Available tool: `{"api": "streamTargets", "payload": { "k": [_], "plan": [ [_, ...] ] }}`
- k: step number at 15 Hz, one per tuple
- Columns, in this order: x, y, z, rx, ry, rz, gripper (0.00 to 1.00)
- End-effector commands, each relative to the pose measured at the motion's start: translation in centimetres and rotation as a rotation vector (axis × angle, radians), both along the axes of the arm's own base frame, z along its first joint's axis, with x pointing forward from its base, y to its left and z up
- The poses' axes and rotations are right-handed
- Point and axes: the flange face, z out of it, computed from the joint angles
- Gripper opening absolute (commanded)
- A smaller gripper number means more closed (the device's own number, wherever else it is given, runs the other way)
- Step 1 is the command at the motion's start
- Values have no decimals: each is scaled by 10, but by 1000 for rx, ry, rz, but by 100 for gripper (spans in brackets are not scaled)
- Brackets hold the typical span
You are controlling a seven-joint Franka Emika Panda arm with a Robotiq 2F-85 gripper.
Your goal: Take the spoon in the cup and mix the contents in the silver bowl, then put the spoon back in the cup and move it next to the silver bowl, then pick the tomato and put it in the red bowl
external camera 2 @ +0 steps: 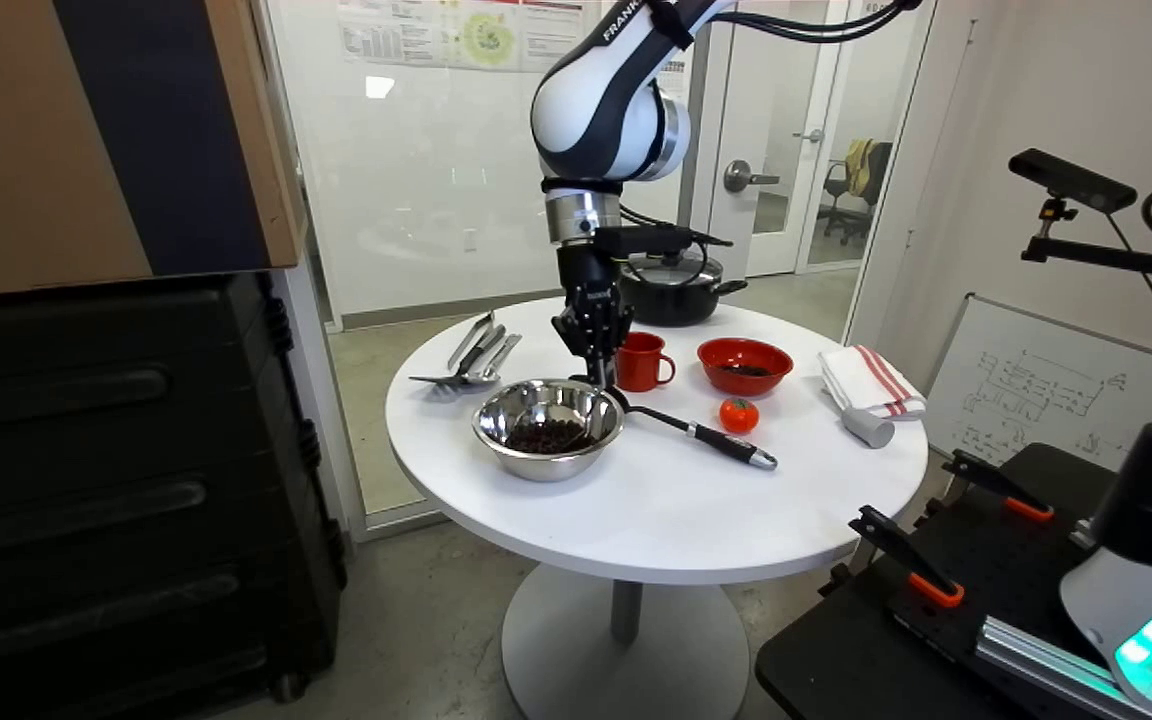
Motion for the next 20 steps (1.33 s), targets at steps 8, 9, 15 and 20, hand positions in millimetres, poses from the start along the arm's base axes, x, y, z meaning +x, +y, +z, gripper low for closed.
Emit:
{"api": "streamTargets", "payload": {
  "k": [8,9,15,20],
  "plan": [
    [8,1,3,-46,-75,-2,4],
    [9,4,4,-43,-84,3,4],
    [11,16,3,-30,-128,23,4],
    [7,30,-1,3,-122,51,4]
  ]
}}
